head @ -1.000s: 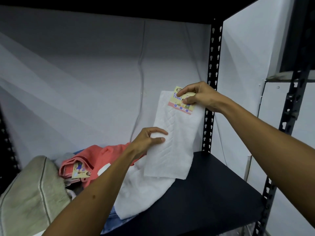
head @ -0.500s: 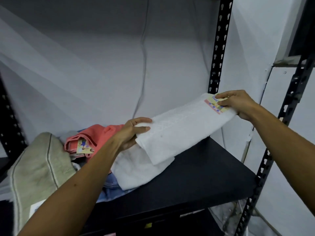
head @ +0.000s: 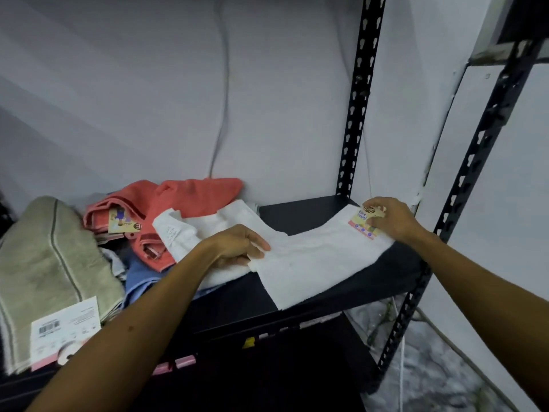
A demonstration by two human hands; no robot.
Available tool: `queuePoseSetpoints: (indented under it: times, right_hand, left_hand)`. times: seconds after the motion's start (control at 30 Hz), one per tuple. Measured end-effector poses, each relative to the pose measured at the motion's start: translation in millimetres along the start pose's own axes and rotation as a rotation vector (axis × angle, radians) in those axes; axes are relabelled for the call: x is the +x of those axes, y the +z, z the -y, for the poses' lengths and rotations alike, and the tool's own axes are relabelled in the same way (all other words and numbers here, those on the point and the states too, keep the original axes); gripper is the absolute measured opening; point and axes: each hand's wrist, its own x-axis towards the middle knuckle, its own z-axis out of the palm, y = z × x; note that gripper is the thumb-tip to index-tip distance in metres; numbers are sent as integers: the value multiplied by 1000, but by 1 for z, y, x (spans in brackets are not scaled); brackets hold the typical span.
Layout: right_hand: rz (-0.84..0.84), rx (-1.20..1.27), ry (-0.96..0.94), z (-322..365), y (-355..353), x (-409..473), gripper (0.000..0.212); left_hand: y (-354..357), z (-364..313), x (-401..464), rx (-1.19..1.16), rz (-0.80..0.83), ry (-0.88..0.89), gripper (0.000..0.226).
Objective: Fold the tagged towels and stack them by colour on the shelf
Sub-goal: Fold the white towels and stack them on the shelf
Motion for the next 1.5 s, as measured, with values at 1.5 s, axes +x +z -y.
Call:
queuePoseSetpoints:
  times: [1.5]
  right_hand:
    - [344,-355,-634,-17,-21,-98,52]
  left_hand:
    - [99,-33,36,610,-25,855,37]
